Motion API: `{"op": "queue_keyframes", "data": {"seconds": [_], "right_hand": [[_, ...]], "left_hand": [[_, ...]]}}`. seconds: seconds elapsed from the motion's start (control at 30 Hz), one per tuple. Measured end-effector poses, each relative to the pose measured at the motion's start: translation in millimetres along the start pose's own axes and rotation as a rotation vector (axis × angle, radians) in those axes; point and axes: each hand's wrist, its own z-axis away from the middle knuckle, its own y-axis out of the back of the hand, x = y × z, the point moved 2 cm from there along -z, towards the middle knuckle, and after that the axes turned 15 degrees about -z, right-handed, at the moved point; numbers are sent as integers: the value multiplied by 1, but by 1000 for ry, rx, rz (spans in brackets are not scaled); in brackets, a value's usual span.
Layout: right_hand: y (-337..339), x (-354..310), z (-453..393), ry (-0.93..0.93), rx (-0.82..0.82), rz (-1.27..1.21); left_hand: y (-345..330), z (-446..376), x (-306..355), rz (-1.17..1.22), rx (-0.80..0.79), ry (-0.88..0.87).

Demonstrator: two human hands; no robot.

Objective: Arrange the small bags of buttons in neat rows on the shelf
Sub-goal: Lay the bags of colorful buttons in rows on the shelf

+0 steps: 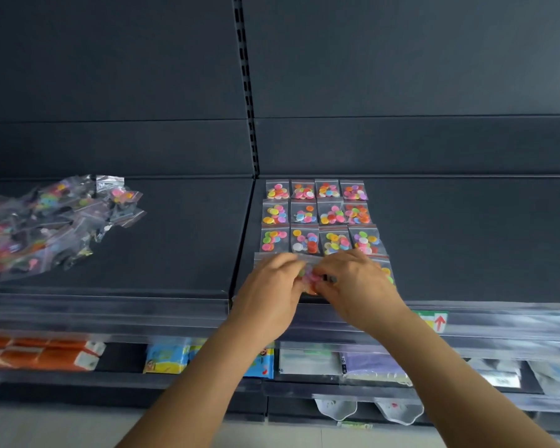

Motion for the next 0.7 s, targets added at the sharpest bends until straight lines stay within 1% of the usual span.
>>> {"op": "queue_keyframes", "data": {"seconds": [0.1,0.23,0.4,0.5,0.7], "right_hand": [[-1,-1,-2,-9,-9,26],[-1,-1,-5,-10,-23,72],[2,-14,-15,-16,-15,68],[-2,-33,-26,33,-18,50],[-31,-87,-61,176,-9,57]], "left_hand": [[-2,3,-7,-2,-9,39],[-3,4,-9,28,-31,38],[6,8,-16,28,3,53],[18,12,-32,8,45,92],[45,28,-96,-119,130,196]]}}
